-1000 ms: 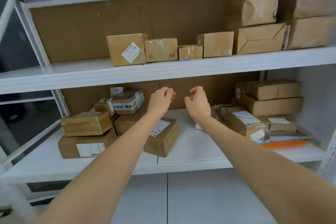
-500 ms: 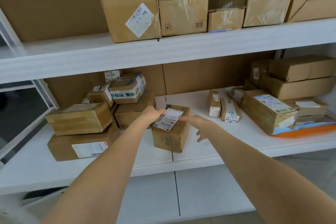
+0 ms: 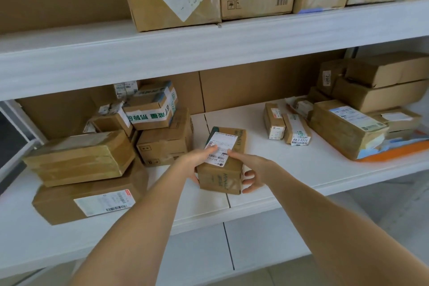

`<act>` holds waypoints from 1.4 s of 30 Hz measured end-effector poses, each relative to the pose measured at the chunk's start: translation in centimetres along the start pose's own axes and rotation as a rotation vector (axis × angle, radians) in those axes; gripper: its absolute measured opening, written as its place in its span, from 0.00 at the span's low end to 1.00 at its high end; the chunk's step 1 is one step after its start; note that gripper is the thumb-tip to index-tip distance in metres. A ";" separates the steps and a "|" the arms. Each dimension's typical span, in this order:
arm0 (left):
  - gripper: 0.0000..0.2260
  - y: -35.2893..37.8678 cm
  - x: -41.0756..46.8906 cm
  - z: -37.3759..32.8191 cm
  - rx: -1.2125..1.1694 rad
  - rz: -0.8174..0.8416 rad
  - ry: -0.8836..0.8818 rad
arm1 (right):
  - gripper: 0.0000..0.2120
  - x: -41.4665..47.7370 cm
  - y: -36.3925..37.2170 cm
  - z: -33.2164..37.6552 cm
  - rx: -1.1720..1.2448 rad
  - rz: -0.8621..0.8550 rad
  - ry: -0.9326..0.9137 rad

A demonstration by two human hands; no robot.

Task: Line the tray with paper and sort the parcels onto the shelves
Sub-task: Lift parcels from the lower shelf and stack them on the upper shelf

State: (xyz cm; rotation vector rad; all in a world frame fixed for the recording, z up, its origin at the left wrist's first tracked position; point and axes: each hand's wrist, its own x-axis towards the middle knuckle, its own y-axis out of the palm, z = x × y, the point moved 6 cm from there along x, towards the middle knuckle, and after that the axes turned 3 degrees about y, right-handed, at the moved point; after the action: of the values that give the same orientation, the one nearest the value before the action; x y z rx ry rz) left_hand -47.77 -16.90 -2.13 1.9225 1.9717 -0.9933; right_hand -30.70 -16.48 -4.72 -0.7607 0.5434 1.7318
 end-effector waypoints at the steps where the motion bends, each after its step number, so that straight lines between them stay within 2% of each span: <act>1: 0.19 0.1 0.2 0.2 -0.026 0.023 -0.014 | 0.38 0.2 0.0 -0.1 0.013 0.000 0.000; 6: 0.20 0.1 0.5 0.3 -0.093 0.091 -0.028 | 0.35 0.7 -0.4 -0.4 0.058 0.020 -0.028; 13: 0.16 -0.4 -0.3 -0.6 -0.182 0.094 0.120 | 0.31 0.3 -1.6 0.7 0.088 0.090 -0.146; 16: 0.20 -0.2 -1.3 -1.1 -0.200 0.092 0.186 | 0.18 -1.0 -2.3 1.1 0.065 0.122 -0.214; 18: 0.20 0.0 -2.2 -1.6 -0.214 0.091 0.230 | 0.13 -2.0 -3.0 1.0 0.065 0.139 -0.239; 22: 0.21 1.2 -4.4 -3.1 -0.187 0.117 0.321 | 0.21 -4.6 -4.7 1.4 0.037 0.171 -0.317; 25: 0.31 2.7 -6.2 -4.6 -0.185 0.144 0.375 | 0.28 -6.7 -6.2 1.9 0.015 0.180 -0.369; 29: 0.26 5.4 -9.3 -6.5 -0.107 0.197 0.433 | 0.31 -9.9 -8.5 2.1 -0.025 0.179 -0.433; 35: 0.30 9.5 -13.6 -8.7 0.029 0.241 0.514 | 0.34 -14.7 -12.9 1.2 -0.084 0.199 -0.453; 39: 0.33 11.5 -16.6 -10.5 0.115 0.257 0.571 | 0.43 -17.4 -15.4 0.8 -0.112 0.217 -0.473; 40: 0.32 12.0 -17.6 -11.1 0.136 0.269 0.586 | 0.43 -18.2 -16.0 0.8 -0.110 0.222 -0.484; 42: 0.31 12.7 -19.6 -12.4 0.167 0.276 0.613 | 0.35 -20.4 -17.1 1.0 -0.102 0.237 -0.516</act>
State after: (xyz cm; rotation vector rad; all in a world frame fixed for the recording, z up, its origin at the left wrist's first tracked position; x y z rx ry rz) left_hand -29.61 -26.38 14.62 2.7528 1.8453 -0.5460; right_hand -10.80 -24.51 11.18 -0.2997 0.1955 2.0924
